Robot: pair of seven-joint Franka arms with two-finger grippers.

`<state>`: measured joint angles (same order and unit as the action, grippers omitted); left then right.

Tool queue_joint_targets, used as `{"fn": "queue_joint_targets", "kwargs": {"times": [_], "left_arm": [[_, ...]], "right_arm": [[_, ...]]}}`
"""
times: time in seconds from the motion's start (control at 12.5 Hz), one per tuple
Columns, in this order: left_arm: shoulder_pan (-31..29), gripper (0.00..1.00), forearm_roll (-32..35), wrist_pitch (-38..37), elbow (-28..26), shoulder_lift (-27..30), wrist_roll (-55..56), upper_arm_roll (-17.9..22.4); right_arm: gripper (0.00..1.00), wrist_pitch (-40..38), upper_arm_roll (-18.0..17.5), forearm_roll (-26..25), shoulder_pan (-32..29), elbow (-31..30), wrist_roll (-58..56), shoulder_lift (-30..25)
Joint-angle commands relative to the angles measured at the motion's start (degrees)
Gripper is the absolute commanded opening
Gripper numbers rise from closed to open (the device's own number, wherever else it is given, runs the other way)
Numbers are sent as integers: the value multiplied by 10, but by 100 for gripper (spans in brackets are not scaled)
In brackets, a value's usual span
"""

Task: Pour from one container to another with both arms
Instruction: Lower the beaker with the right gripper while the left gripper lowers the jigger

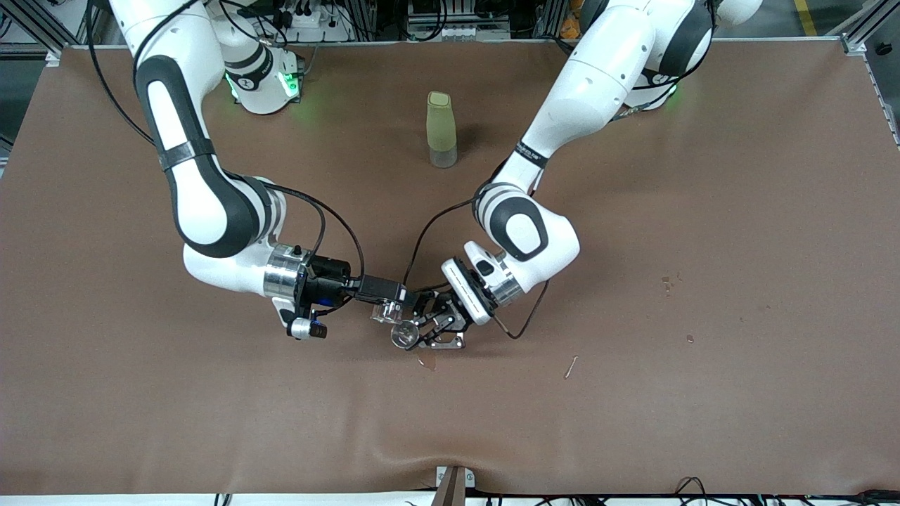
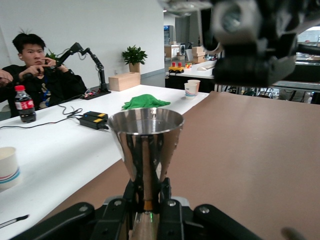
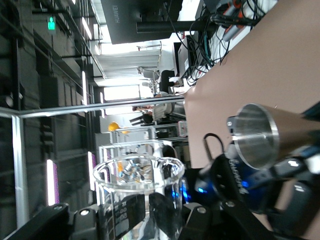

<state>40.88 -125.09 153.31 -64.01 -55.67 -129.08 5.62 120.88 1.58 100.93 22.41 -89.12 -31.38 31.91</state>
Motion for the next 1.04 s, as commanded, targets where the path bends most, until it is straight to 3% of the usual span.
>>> {"fn": "queue_joint_targets", "kwargs": {"times": [0.0, 0.24, 0.48, 0.72, 0.96], "left_arm": [[-32, 0, -12, -45, -2, 2, -12, 1], [-94, 0, -4, -138, -17, -1, -23, 1], [-151, 0, -1, -230, -63, -2, -29, 2], [-233, 0, 73, -361, -142, 3, -58, 1], [-327, 0, 199, -486, -186, 3, -69, 1]], "right_arm": [[0, 0, -1, -45, -15, 10, -70, 7], [0, -1, -1, -134, -47, 10, -148, 8], [0, -5, -1, -176, -91, 1, -247, 17], [0, -4, -1, -234, -137, 5, -377, 39], [0, -4, -1, -267, -185, 7, -517, 66]]}}
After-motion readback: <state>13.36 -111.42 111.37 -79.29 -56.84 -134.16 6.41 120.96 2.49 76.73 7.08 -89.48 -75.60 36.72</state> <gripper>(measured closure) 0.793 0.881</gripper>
